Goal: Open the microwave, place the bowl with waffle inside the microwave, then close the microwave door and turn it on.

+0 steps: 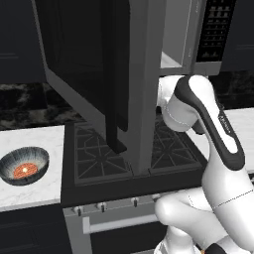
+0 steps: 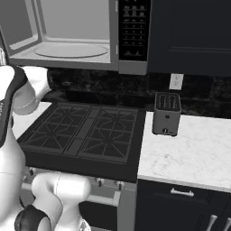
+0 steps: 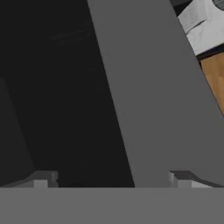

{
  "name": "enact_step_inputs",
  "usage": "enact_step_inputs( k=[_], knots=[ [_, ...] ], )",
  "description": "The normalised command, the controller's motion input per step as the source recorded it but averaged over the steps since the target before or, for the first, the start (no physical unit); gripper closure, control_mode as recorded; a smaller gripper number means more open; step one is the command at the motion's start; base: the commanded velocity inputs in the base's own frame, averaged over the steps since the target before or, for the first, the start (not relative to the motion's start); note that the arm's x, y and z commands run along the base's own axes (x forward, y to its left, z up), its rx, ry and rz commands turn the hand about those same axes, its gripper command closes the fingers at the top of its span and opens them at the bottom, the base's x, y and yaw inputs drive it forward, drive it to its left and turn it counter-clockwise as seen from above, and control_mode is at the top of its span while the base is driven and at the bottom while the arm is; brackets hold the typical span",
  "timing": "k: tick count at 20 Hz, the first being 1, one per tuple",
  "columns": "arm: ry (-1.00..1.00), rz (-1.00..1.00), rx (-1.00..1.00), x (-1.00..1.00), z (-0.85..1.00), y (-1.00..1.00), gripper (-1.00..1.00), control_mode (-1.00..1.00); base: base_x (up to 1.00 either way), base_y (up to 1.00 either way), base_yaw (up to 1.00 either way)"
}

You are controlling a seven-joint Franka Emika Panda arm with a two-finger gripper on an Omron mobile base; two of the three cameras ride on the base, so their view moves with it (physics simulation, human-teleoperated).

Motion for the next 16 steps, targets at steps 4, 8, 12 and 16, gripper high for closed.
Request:
enact_step_inputs(
  k=[4,8,12,16],
  knots=[
    [0.00,0.01,-0.08,-0.05,-0.54,-0.56,-1.00,-1.00,0.00,0.00,0.00],
    [0.06,0.03,-0.23,-0.05,-1.00,-0.78,-1.00,-1.00,0.00,0.00,0.00],
    [0.15,0.00,-0.32,0.00,-1.00,0.04,-1.00,-1.00,0.00,0.00,0.00],
    [0.14,0.00,-0.16,0.28,-0.97,0.27,-1.00,-1.00,0.00,0.00,0.00]
  ],
)
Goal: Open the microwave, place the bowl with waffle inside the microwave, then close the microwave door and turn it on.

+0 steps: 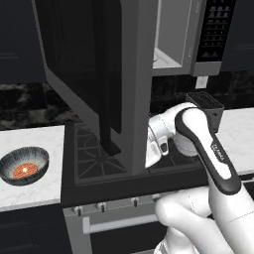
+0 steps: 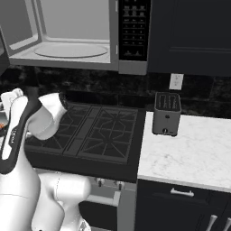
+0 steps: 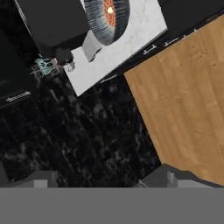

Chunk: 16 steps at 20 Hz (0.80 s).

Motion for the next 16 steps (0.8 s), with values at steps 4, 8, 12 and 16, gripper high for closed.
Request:
enact_step_inputs(
  k=[4,8,12,16],
  knots=[
    [0.06,0.00,0.00,0.46,-0.50,0.10,-1.00,-1.00,0.00,0.00,0.00],
    [0.15,-0.01,0.00,0.54,-0.21,0.50,-1.00,-1.00,0.00,0.00,0.00],
    [0.15,-0.02,0.00,0.46,-0.28,0.82,-1.00,-1.00,0.00,0.00,0.00],
    [0.14,0.00,-0.02,0.50,-0.33,0.43,-1.00,-1.00,0.00,0.00,0.00]
  ],
)
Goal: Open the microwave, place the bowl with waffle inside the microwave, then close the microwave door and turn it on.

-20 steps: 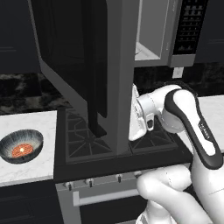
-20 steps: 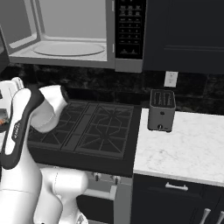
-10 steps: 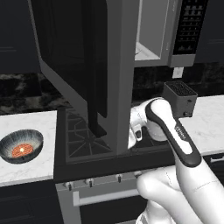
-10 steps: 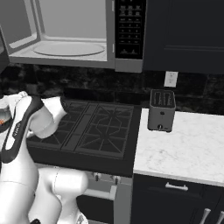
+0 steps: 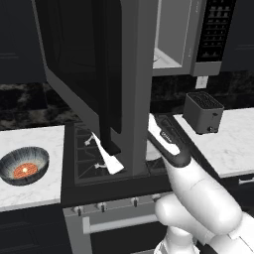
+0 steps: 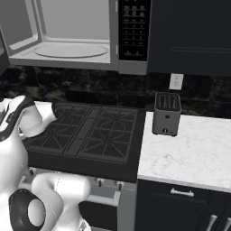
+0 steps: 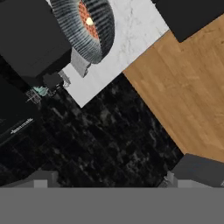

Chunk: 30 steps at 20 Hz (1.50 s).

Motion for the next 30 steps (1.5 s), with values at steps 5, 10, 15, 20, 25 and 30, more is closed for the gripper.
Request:
enact_step_inputs(
  k=[5,10,15,20,25,30],
  knots=[
    [0.04,0.00,-0.01,0.43,-0.32,0.24,-1.00,-1.00,0.00,0.00,0.00],
    [-0.04,0.03,-0.12,0.24,-0.21,0.39,-1.00,-1.00,0.00,0.00,0.00],
    [-0.04,0.06,-0.13,0.20,-0.21,0.29,-1.00,-1.00,0.00,0.00,0.00],
    [0.02,0.00,-0.01,0.03,-0.03,0.15,-1.00,-1.00,0.00,0.00,0.00],
    [0.01,0.00,0.00,0.28,-0.24,0.29,-1.00,-1.00,0.00,0.00,0.00],
    [0.03,0.00,-0.02,0.37,-0.22,0.28,-1.00,-1.00,0.00,0.00,0.00]
  ],
)
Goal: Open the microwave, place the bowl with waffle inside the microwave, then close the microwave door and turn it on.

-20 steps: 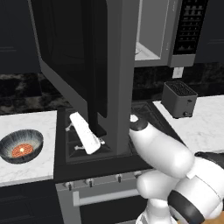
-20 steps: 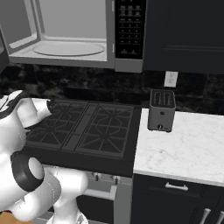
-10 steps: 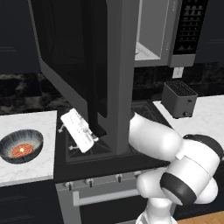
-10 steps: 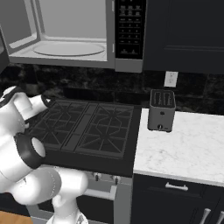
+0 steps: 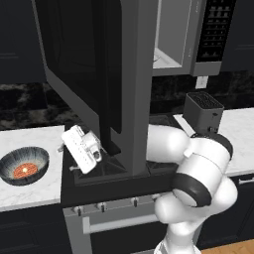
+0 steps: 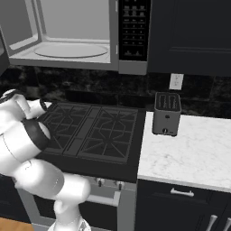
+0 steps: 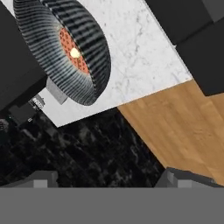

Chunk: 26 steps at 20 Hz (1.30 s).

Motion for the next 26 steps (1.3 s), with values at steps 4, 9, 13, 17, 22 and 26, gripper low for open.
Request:
enact_step_inputs(
  k=[4,9,13,17,22,26],
  knots=[
    [0.01,0.00,-0.05,0.43,-0.31,0.24,-1.00,-1.00,0.00,0.00,0.00],
    [0.00,0.00,-0.07,0.35,-0.28,0.17,-1.00,-1.00,0.00,0.00,0.00],
    [0.00,0.00,-0.07,0.38,-0.27,0.25,-1.00,-1.00,0.00,0.00,0.00],
    [0.00,0.00,-0.01,0.28,-0.18,0.21,-1.00,-1.00,0.00,0.00,0.00],
    [0.00,0.00,0.00,0.23,-0.15,0.17,-1.00,-1.00,0.00,0.00,0.00],
    [0.00,0.00,-0.05,0.27,-0.19,0.22,-1.00,-1.00,0.00,0.00,0.00]
  ],
)
